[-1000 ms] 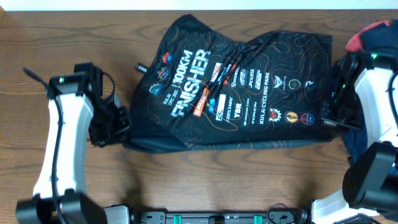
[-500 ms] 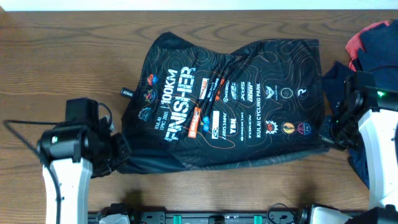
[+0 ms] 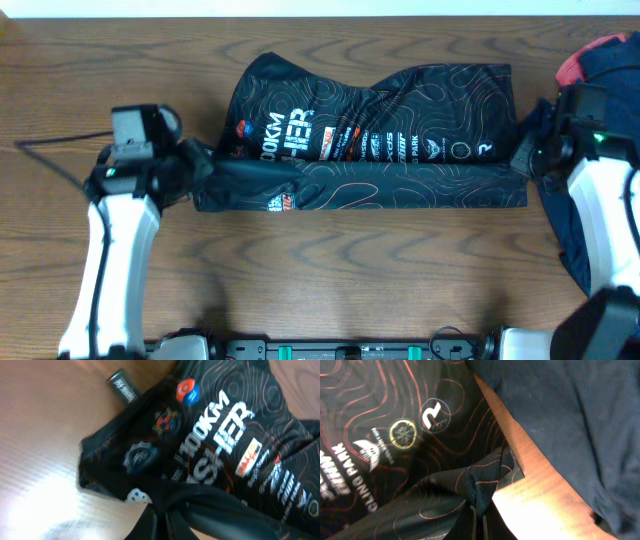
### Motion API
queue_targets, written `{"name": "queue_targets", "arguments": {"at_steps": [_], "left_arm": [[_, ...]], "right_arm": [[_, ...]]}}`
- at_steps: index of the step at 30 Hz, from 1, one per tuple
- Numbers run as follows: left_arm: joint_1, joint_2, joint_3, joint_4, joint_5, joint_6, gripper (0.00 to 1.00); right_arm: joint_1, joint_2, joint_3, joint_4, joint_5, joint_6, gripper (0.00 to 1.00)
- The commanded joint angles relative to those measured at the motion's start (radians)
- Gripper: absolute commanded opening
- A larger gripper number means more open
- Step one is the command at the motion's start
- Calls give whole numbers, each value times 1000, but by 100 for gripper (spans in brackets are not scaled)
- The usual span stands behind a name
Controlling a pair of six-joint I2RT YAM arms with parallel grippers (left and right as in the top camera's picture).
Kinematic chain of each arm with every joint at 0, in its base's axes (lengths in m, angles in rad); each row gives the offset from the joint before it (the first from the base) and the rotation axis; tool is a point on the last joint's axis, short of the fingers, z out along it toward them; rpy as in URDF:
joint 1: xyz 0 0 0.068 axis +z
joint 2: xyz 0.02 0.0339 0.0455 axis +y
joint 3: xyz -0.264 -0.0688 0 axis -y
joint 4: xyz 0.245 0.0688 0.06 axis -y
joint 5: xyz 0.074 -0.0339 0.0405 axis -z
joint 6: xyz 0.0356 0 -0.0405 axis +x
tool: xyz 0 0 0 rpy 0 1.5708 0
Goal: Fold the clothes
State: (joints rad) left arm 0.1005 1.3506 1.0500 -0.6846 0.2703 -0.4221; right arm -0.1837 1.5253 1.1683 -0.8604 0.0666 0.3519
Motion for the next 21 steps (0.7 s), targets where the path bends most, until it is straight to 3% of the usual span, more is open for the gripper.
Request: {"name": "queue_targets", "arguments": {"at_steps": [1,7,10,12,14,21], "left_arm": [[-21,109,-1,74,2,-10,6],[-35,294,-1,278,21,-10,7],[-34,323,-1,334,39,9,35],[-32,316,5,337,39,55,60],[-26,295,16,307,34,105,74],[8,232,16,51,16,99,75]], "right_arm": [[5,85,-1,45,12,-1,1],[6,189,-1,195,-5,-1,4],[6,203,0,264,-50,-25,36],[6,193,5,280,-68,-61,49],[5,172,10,272,-66,-82,56],[-2,98,8,23,8,-83,58]]}}
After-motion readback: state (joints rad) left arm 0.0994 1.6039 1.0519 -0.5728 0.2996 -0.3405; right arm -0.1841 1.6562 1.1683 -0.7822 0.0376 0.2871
